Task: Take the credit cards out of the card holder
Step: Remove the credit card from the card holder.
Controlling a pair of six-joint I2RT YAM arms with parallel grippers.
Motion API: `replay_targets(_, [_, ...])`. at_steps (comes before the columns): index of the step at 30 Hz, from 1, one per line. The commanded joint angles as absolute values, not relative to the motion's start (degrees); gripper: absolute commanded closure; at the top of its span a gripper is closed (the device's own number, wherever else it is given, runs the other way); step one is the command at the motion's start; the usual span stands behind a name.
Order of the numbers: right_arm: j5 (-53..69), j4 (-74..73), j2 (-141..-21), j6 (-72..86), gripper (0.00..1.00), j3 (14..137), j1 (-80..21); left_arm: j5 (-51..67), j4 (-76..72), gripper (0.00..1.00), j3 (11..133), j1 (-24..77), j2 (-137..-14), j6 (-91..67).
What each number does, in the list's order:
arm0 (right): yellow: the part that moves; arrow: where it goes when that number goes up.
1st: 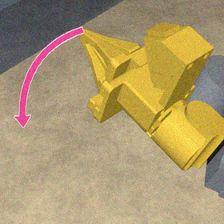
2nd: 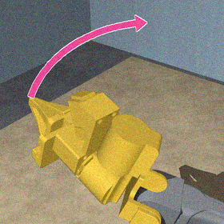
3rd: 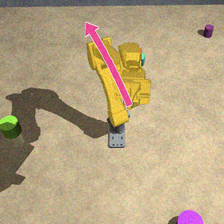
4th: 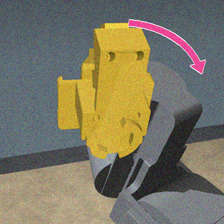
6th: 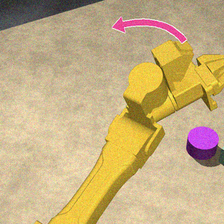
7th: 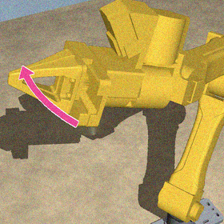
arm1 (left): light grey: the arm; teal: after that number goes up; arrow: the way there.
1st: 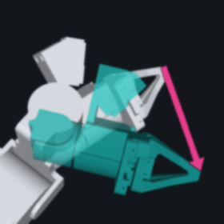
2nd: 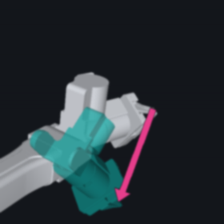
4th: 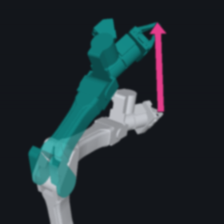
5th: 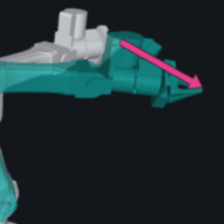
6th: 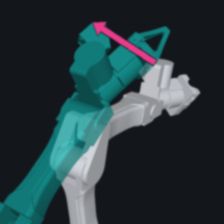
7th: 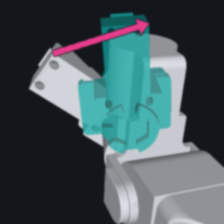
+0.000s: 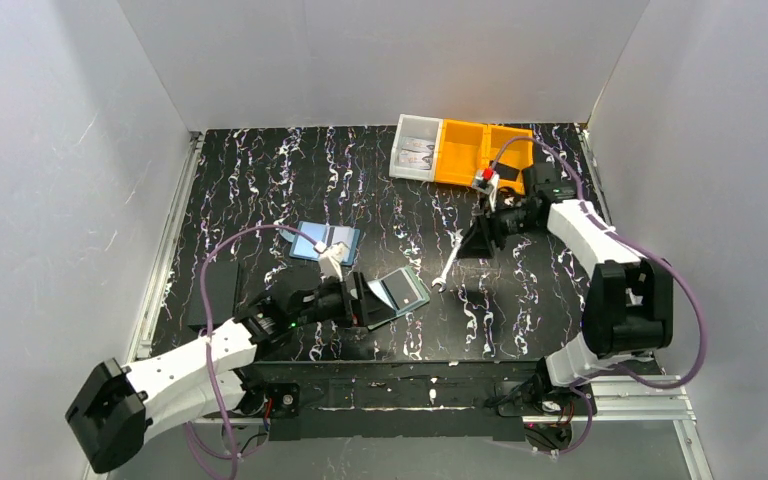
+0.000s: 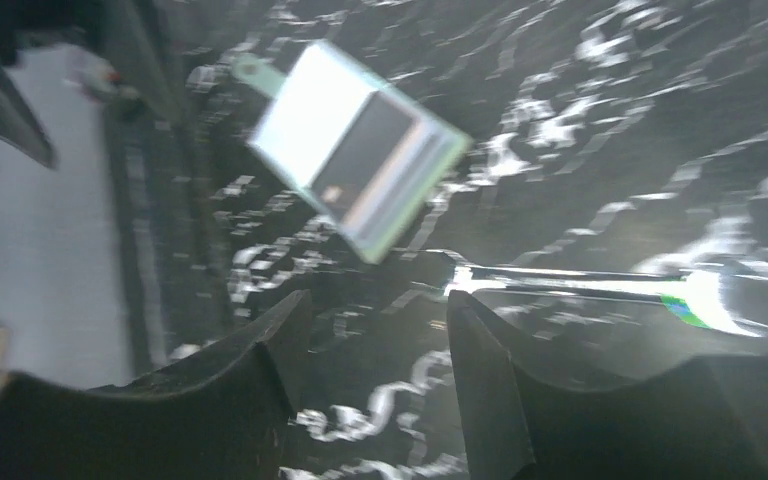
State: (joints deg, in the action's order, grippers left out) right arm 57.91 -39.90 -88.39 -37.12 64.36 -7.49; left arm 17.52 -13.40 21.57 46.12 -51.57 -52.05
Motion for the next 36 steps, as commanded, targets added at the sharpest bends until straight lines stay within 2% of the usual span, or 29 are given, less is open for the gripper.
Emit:
replay_targets(1, [70.87, -38.34, -94.53, -26.06, 0.43, 60.97, -12.82, 6.63, -10.37, 0.25, 26.68, 50.08, -57.20, -50.64])
replay_targets(3, [67.85, -36.82, -96.22, -23.89, 0.44, 59.83, -16.17, 4.90, -10.45, 0.26, 28.43, 50.91, -60.82, -51.53])
replay_targets(6, [61.76, -21.42, -92.68, -9.16, 0.41, 53.64, -19.15, 3.40, -10.60, 0.28, 30.69, 51.54, -65.48, -52.49])
replay_targets(8, [57.44, -8.69, -88.04, -0.03, 0.35, 49.13, -20.56, 2.16, -10.91, 0.28, 31.32, 51.64, -67.36, -53.26])
replay_targets(10, [52.64, -2.19, -85.16, 6.27, 0.29, 46.09, -21.45, 1.21, -12.17, 0.29, 31.14, 51.64, -68.42, -53.85])
replay_targets(13, [48.93, 4.78, -84.18, 13.27, 0.27, 43.25, -21.79, 0.79, -15.59, 0.29, 30.12, 51.68, -69.59, -54.49])
replay_targets(22, [48.10, 10.45, -88.87, 22.32, 0.36, 42.25, -23.08, -0.95, -23.36, 0.36, 28.89, 51.56, -73.21, -54.94])
replay_targets(27, [48.69, 12.48, -90.99, 24.31, 0.47, 41.61, -24.22, -3.34, -24.24, 0.56, 27.64, 51.11, -74.59, -55.10])
replay_targets(31, [49.63, 12.01, -93.46, 23.87, 0.55, 42.39, -25.30, -1.45, -26.95, 0.58, 27.23, 50.28, -77.63, -55.32])
replay_targets(36, [49.42, 10.74, -95.11, 22.49, 0.59, 42.88, -26.46, 2.17, -30.91, 0.60, 27.16, 49.43, -81.59, -55.40])
